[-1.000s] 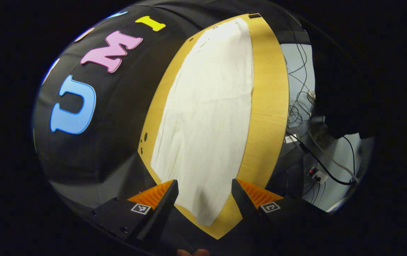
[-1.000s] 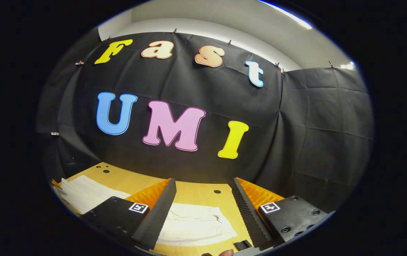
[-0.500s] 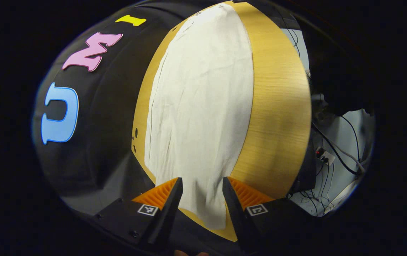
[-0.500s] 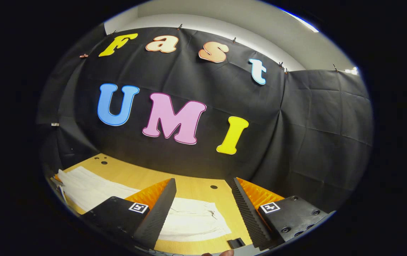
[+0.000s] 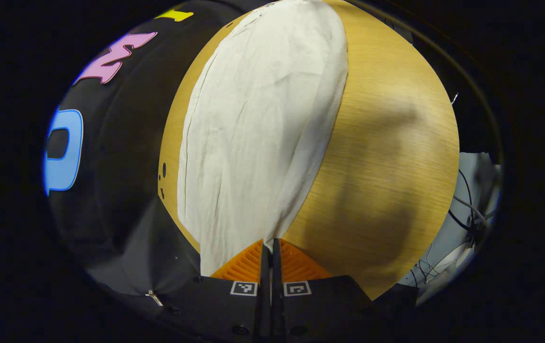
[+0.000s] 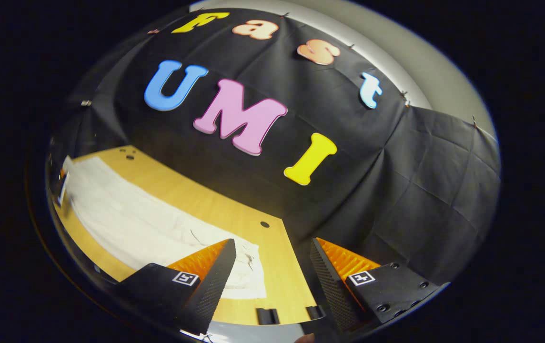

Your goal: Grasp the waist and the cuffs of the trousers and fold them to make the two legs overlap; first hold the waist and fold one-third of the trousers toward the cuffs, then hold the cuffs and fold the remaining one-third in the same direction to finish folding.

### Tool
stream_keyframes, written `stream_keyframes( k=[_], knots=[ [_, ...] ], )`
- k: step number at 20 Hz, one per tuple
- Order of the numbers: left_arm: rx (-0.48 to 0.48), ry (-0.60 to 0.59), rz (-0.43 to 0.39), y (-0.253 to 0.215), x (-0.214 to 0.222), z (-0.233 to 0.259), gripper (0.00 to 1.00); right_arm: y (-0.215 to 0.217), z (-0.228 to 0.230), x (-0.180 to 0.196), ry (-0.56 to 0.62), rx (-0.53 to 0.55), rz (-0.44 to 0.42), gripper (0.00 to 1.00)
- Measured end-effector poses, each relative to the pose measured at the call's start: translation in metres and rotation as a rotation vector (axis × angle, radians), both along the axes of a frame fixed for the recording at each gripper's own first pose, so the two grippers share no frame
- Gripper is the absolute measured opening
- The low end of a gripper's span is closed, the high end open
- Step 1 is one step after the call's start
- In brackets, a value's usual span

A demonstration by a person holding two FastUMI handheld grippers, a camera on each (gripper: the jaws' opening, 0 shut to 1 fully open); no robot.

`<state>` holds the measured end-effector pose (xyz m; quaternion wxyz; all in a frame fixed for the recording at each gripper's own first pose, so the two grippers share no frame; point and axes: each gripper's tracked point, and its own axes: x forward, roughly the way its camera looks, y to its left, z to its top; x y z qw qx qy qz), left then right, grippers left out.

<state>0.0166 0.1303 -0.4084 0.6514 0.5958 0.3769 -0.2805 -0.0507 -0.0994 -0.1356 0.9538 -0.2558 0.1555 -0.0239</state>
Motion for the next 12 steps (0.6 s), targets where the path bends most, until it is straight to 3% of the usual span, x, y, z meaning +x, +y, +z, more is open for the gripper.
stream_keyframes(
  k=[4,8,12],
  knots=[
    [0.013,0.024,0.020,0.001,0.000,0.000,0.06,-0.017,-0.074,0.001,0.194,-0.212,0.180,0.95],
    [0.010,0.014,0.038,-0.002,0.000,0.000,0.06,-0.017,-0.152,-0.010,0.371,-0.411,0.429,0.94],
    [0.030,0.023,0.053,-0.001,-0.001,0.000,0.06,-0.024,-0.215,-0.003,0.468,-0.520,0.598,0.94]
  ],
)
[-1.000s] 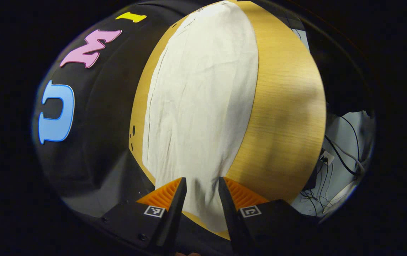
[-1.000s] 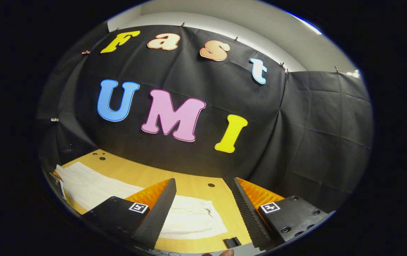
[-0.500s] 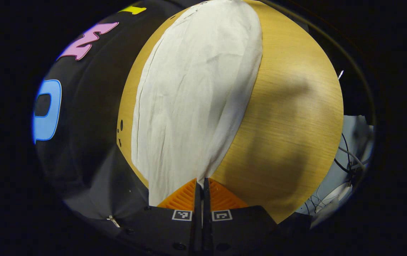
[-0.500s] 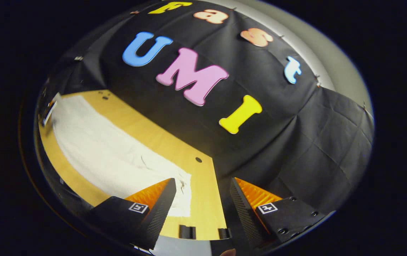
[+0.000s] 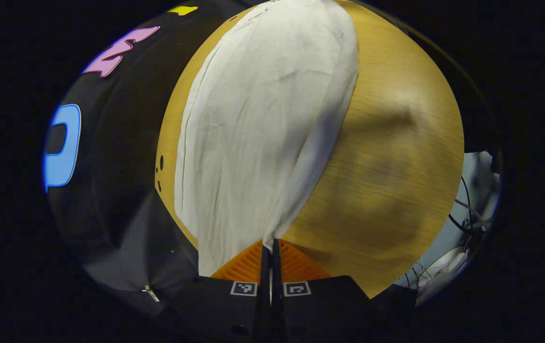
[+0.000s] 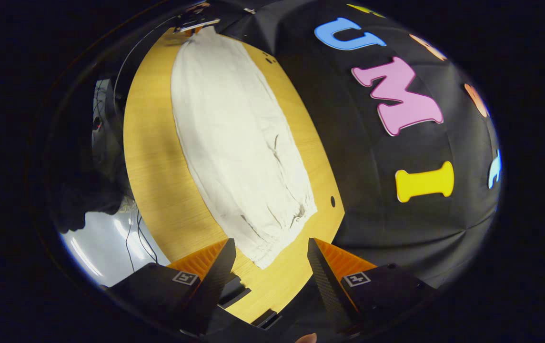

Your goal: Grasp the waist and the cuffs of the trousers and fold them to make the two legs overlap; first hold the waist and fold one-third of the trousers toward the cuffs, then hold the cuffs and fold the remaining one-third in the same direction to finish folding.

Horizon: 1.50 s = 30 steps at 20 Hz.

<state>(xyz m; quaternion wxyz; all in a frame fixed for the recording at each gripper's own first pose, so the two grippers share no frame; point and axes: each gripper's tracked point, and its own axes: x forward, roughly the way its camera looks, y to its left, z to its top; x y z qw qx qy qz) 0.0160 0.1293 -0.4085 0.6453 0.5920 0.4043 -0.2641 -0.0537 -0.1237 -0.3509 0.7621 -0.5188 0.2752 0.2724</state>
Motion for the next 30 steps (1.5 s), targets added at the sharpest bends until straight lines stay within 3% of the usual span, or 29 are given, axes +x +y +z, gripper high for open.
stream_keyframes(
  k=[8,10,14,17,18,20,23,30],
  knots=[
    [0.046,0.009,0.072,-0.001,-0.001,0.001,0.06,-0.033,-0.081,0.025,0.062,-0.156,0.160,0.93],
    [0.052,0.009,0.077,-0.001,-0.001,0.001,0.06,-0.031,-0.082,0.039,0.024,-0.147,0.167,0.84],
    [0.043,0.003,0.059,-0.001,0.001,0.001,0.05,-0.028,-0.090,0.062,-0.009,-0.154,0.163,0.84],
    [-0.014,0.002,0.082,0.000,0.002,-0.001,0.06,-0.028,-0.105,0.066,0.027,-0.173,0.142,0.57],
    [-0.033,0.006,0.091,0.000,0.003,-0.001,0.06,-0.026,-0.112,0.067,0.051,-0.194,0.145,0.27],
    [-0.044,-0.015,0.077,-0.002,0.007,0.004,0.06,-0.024,-0.107,0.062,0.087,-0.209,0.141,0.07],
    [-0.093,-0.072,0.077,-0.003,0.018,0.020,0.05,-0.016,-0.076,0.072,0.060,-0.133,0.072,0.07],
    [-0.330,-0.145,0.307,-0.003,0.048,0.065,0.05,0.004,0.016,0.124,-0.110,0.046,-0.122,0.07]
  ],
)
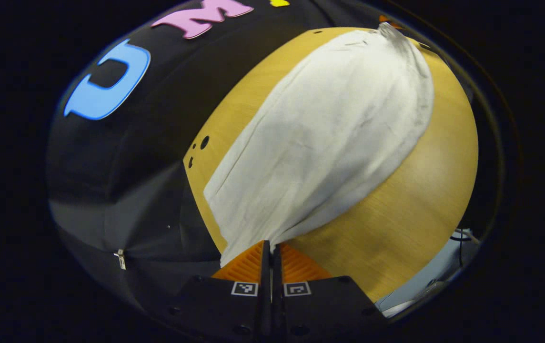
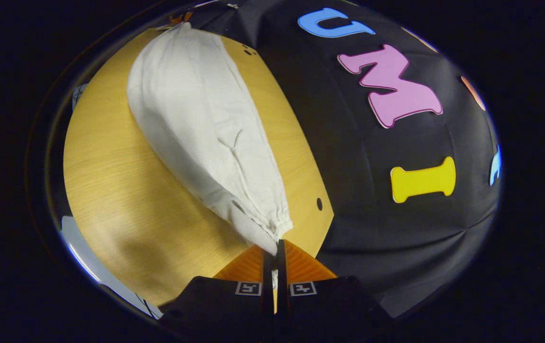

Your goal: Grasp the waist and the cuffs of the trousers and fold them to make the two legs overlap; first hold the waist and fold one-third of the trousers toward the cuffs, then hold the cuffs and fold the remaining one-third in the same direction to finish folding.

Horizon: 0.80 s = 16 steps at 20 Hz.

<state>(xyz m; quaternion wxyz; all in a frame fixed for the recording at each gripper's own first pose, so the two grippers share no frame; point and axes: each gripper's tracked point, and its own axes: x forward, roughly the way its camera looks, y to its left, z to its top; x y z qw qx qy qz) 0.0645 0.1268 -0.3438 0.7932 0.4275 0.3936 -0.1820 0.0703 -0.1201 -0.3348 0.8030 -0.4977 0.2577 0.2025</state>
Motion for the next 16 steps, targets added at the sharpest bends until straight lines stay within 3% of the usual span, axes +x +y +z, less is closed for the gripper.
stream_keyframes(
  k=[3,9,16],
  knots=[
    [-0.086,-0.001,0.070,-0.004,0.038,0.013,0.05,0.000,0.008,0.034,-0.018,0.050,-0.085,0.07],
    [-0.116,0.030,0.100,-0.008,0.113,0.017,0.05,-0.010,-0.019,0.089,0.040,0.125,-0.217,0.07],
    [-0.031,0.144,0.075,-0.015,0.165,-0.038,0.05,-0.012,-0.089,0.139,0.183,0.110,-0.256,0.07]
  ],
)
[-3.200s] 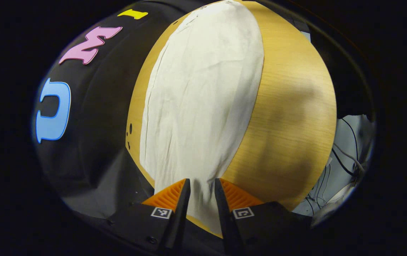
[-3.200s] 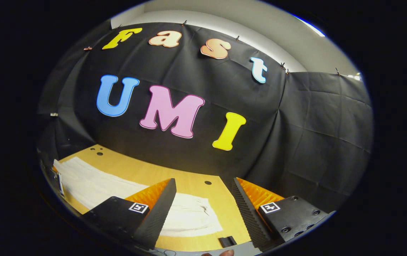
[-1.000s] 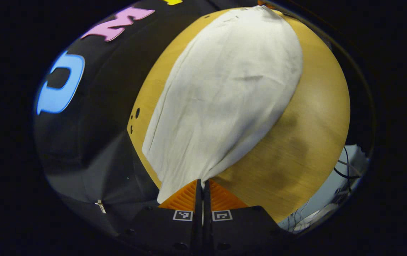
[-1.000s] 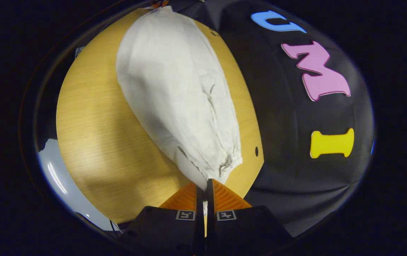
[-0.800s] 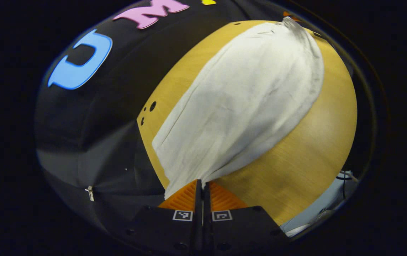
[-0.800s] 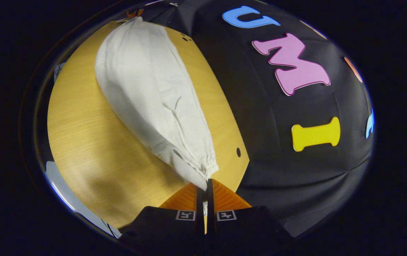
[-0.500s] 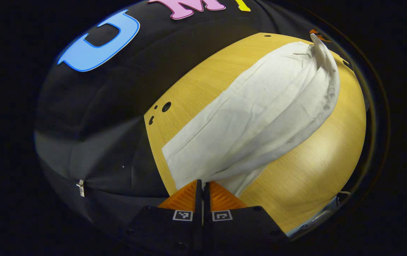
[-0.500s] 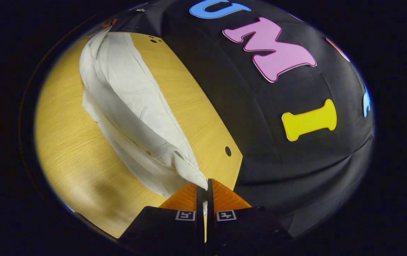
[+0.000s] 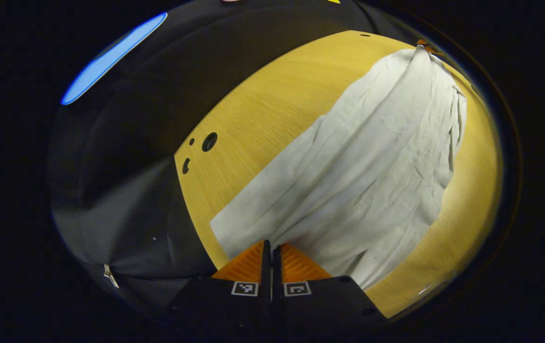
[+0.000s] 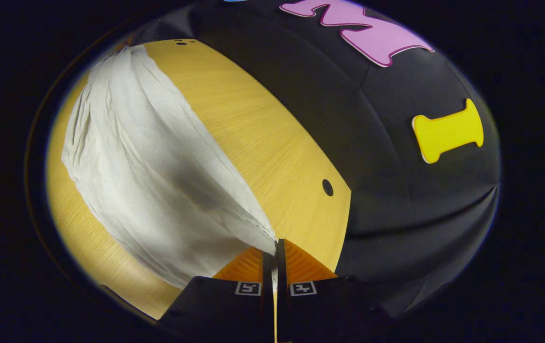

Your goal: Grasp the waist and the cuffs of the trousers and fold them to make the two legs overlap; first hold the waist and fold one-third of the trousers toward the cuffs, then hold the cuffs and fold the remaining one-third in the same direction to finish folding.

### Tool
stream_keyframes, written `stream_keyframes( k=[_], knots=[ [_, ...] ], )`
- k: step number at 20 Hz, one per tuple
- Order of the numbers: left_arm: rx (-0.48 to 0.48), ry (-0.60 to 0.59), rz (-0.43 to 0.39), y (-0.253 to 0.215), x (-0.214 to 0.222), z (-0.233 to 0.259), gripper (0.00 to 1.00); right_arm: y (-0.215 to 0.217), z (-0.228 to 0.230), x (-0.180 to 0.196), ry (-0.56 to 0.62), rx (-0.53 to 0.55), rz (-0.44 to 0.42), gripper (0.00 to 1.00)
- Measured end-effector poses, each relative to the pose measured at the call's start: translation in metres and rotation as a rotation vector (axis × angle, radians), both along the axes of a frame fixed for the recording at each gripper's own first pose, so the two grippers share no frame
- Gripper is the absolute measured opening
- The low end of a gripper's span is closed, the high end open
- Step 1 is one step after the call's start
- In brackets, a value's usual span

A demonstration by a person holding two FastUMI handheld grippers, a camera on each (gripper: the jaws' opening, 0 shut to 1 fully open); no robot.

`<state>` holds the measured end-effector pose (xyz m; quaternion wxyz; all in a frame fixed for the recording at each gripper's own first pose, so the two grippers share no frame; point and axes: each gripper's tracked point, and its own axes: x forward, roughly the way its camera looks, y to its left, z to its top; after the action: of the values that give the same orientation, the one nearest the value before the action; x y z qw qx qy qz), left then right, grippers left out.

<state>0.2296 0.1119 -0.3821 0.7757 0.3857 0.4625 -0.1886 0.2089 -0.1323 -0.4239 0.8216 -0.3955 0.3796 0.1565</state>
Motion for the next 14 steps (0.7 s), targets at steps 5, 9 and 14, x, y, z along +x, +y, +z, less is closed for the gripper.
stream_keyframes(
  k=[5,9,14],
  knots=[
    [0.084,0.063,-0.035,0.000,0.016,-0.032,0.05,-0.001,-0.032,0.014,0.031,-0.076,0.043,0.07],
    [0.156,0.009,-0.070,-0.005,0.024,-0.026,0.06,-0.002,-0.039,0.018,0.005,-0.142,0.070,0.31],
    [0.299,-0.090,-0.174,0.013,0.048,-0.002,0.79,-0.011,-0.024,0.025,-0.043,-0.173,0.074,0.75]
  ],
)
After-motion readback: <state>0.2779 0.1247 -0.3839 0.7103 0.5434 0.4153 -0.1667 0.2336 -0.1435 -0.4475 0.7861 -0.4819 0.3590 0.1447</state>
